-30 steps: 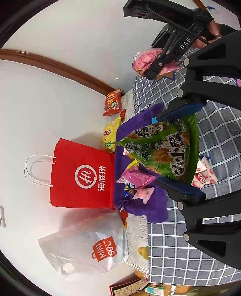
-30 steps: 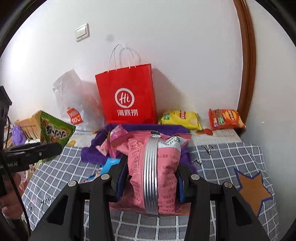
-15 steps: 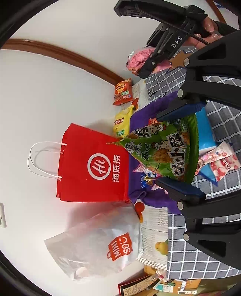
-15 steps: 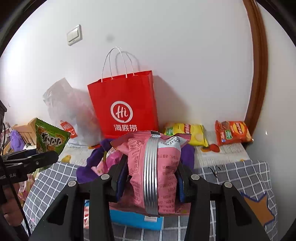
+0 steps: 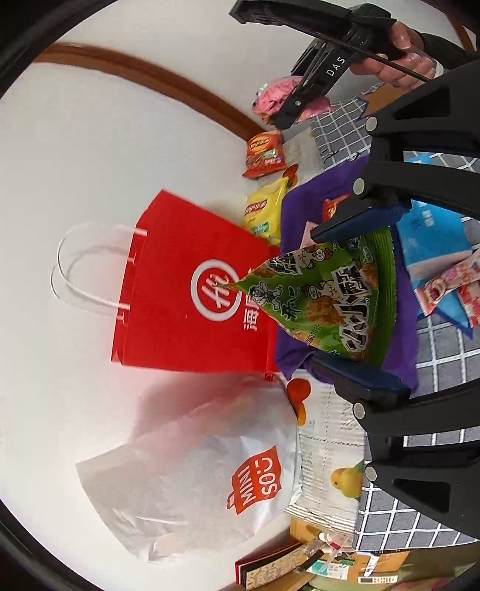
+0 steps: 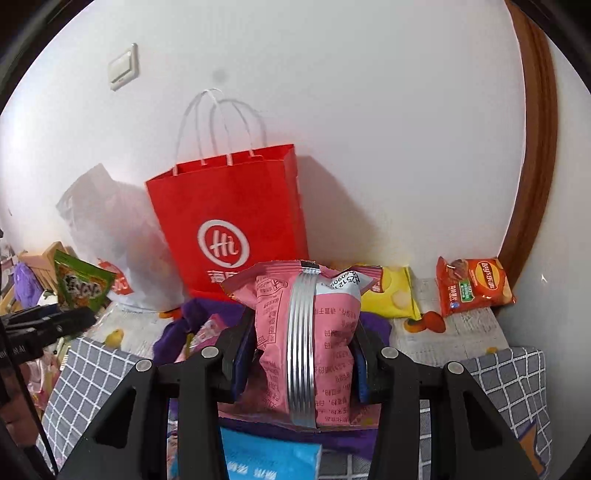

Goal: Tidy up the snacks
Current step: 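Lift and carry the pink packet with right tool while left tool carries the green bag to the towel, then open left tool over the purple towel while right tool lowers and releases the pink packet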

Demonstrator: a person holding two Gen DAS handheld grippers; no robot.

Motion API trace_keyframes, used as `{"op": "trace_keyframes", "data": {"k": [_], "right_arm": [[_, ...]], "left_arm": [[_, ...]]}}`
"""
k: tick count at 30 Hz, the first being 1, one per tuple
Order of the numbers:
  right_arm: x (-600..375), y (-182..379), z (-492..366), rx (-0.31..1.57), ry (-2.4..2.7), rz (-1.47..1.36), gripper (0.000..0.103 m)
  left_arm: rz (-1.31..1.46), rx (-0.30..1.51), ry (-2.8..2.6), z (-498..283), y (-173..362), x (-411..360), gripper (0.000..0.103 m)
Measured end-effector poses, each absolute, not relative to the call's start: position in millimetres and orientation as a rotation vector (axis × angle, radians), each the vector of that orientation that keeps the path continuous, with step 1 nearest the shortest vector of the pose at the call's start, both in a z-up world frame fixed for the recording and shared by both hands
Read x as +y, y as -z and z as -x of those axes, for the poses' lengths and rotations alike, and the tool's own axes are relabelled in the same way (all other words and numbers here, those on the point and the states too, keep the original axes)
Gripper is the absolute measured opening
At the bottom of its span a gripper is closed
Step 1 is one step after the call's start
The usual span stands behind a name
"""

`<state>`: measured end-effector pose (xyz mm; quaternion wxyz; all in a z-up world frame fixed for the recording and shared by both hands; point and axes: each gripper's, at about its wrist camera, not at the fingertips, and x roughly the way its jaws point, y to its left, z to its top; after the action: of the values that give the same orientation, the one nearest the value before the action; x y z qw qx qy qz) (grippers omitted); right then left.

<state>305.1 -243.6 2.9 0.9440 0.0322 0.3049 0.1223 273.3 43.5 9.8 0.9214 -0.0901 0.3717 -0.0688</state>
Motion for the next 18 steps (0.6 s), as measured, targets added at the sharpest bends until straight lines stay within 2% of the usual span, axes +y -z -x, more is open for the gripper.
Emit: {"op": "trace_keyframes", "data": {"k": [18], "right_arm": [[-244, 73, -367, 0.826, -0.269, -0.035, 0.044]], "left_arm": [[0.244, 0.923, 0.160, -331, 68, 54, 0.059]]}}
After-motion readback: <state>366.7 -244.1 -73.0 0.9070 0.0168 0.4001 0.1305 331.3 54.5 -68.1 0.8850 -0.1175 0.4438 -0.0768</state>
